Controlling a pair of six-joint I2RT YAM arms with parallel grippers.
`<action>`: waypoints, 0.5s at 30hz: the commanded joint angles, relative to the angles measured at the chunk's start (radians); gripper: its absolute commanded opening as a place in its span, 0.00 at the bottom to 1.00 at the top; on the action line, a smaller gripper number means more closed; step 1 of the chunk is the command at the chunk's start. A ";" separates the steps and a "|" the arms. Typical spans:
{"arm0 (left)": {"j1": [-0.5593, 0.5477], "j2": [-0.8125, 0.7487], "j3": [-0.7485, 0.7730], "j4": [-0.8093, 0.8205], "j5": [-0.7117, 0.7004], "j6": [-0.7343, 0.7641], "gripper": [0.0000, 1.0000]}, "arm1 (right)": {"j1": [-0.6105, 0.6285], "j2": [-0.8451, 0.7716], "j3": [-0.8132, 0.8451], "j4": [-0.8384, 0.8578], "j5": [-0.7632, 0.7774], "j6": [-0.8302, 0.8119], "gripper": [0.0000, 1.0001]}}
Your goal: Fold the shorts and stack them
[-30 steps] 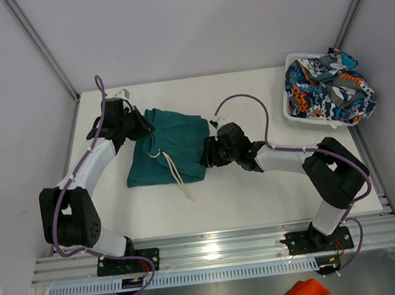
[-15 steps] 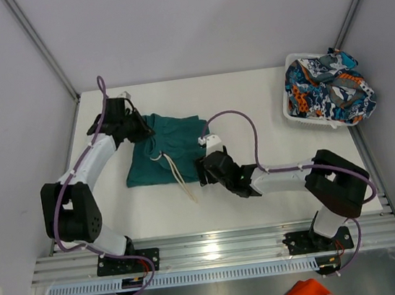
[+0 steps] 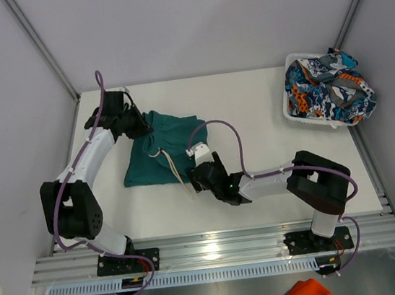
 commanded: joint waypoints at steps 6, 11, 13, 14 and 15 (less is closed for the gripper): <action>-0.003 0.000 0.057 -0.020 -0.004 0.003 0.10 | 0.026 0.050 0.095 0.061 0.068 -0.046 0.77; -0.003 0.003 0.063 -0.023 0.001 0.004 0.10 | 0.032 0.113 0.144 0.065 0.100 -0.090 0.77; -0.003 0.008 0.065 -0.027 0.001 0.007 0.10 | 0.038 0.122 0.146 0.078 0.109 -0.109 0.78; -0.003 0.011 0.069 -0.030 0.002 0.007 0.10 | 0.041 0.128 0.150 0.079 0.107 -0.110 0.78; -0.003 0.012 0.072 -0.031 0.001 0.010 0.10 | 0.043 0.136 0.152 0.082 0.104 -0.118 0.78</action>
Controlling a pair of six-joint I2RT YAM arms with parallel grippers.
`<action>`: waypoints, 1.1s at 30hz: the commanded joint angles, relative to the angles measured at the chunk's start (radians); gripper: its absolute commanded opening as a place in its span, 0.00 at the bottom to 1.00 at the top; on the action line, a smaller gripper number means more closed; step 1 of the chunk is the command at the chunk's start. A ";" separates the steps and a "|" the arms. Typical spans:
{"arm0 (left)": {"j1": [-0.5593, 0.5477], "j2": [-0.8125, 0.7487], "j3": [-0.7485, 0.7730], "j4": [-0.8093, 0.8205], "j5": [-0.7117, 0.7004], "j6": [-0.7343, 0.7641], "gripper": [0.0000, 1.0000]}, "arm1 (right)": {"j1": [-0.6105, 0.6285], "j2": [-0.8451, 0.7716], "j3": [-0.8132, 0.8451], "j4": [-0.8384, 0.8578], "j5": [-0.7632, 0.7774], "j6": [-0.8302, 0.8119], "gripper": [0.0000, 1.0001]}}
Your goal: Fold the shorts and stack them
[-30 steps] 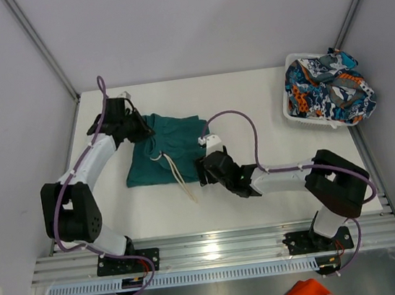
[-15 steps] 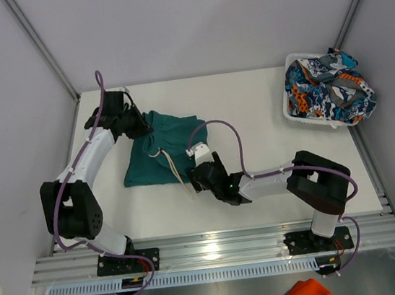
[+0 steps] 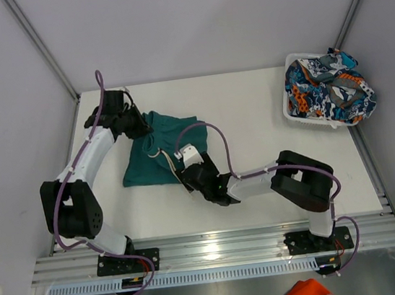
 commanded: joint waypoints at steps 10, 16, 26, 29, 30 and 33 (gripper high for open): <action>-0.003 0.015 0.075 -0.012 0.010 0.013 0.10 | 0.057 0.057 0.062 0.087 0.131 -0.087 0.88; -0.003 0.014 0.082 -0.017 0.009 0.018 0.11 | 0.057 0.106 0.120 0.050 0.209 -0.078 0.89; -0.003 0.024 0.091 -0.023 0.010 0.025 0.10 | 0.025 0.134 0.132 0.023 0.211 -0.036 0.89; -0.003 0.026 0.088 -0.023 0.010 0.027 0.10 | 0.014 0.152 0.131 0.020 0.199 -0.032 0.89; -0.003 0.027 0.088 -0.020 0.010 0.025 0.10 | 0.014 0.166 0.132 0.014 0.200 -0.029 0.89; -0.003 0.032 0.088 -0.019 0.012 0.025 0.10 | 0.017 0.181 0.132 0.004 0.209 -0.016 0.89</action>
